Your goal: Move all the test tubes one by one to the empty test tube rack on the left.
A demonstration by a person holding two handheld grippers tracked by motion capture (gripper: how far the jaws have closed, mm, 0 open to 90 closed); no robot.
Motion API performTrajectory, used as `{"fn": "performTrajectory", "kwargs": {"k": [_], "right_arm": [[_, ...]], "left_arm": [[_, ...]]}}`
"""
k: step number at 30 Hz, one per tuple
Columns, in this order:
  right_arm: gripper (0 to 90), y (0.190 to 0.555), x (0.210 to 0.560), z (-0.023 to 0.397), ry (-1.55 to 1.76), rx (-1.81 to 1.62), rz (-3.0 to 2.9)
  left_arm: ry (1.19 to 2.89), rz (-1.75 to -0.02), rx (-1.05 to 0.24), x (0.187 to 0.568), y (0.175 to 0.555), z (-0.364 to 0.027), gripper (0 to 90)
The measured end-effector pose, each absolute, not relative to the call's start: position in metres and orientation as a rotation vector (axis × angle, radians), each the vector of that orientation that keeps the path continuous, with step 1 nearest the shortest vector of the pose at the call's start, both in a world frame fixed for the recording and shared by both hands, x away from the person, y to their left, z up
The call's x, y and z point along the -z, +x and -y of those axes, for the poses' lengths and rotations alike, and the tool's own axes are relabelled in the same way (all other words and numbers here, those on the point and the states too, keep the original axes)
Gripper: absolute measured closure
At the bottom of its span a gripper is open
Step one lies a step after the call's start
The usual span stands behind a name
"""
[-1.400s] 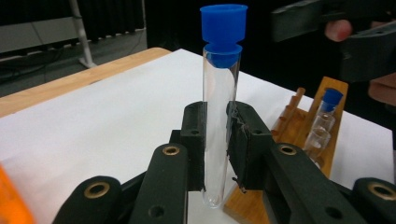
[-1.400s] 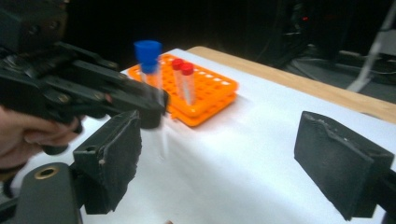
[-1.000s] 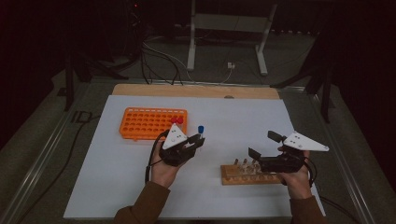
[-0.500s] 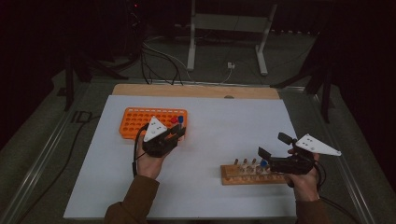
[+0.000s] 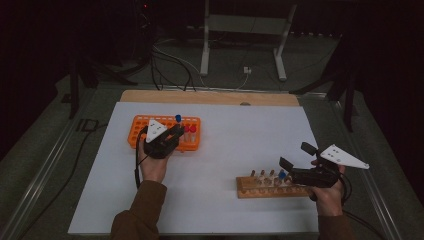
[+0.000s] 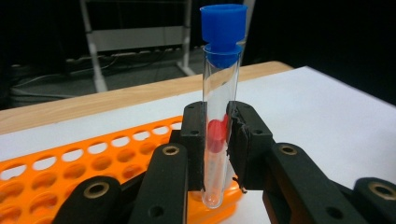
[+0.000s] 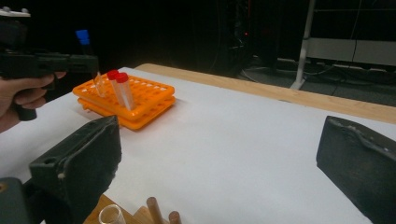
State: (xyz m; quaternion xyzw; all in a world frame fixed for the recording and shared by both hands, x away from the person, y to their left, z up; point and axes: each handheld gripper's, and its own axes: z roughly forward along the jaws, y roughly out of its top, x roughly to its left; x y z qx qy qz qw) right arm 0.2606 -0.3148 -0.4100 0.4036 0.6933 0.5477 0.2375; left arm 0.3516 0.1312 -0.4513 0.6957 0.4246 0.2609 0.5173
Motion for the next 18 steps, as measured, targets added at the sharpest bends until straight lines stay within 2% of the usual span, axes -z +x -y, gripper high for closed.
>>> {"fn": "performTrajectory", "kwargs": {"k": [10, 18], "right_arm": [[0.0, 0.261, 0.411, 0.313, 1.103, -1.507, -1.903], [0.0, 0.261, 0.412, 0.311, 1.094, -1.502, -1.917]], "left_arm": [[1.689, -1.104, -0.648, 0.469, 0.370, -0.131, 77.1], [1.772, -1.139, -0.642, 0.485, 0.372, -0.131, 77.1]]}}
